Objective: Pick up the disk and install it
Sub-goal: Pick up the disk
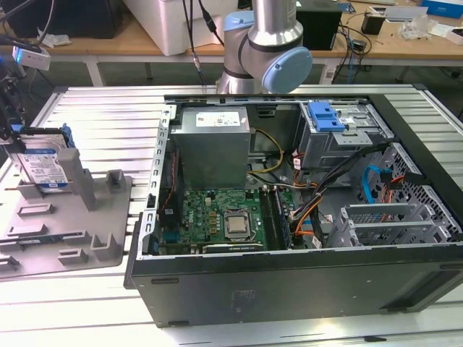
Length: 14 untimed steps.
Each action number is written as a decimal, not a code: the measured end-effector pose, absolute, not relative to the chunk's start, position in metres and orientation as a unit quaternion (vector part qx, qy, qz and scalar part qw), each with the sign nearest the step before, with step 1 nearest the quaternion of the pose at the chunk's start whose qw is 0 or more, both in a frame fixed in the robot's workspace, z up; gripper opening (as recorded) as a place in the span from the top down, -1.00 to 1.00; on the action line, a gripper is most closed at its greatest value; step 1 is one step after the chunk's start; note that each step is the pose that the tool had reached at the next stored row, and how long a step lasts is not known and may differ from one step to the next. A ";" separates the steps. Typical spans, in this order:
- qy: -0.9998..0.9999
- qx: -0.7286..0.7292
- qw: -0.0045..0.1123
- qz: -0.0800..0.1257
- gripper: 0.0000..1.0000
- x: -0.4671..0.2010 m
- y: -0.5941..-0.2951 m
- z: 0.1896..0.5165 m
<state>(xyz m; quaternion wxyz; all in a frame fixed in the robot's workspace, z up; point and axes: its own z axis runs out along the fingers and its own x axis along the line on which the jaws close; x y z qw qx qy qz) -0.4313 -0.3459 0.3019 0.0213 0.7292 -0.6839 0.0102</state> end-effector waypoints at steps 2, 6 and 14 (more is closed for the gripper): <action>-0.684 0.729 0.021 0.010 0.25 -0.431 -0.346 0.302; -0.684 0.729 0.021 0.010 0.11 -0.431 -0.346 0.302; -0.684 0.729 0.021 0.010 0.11 -0.432 -0.346 0.302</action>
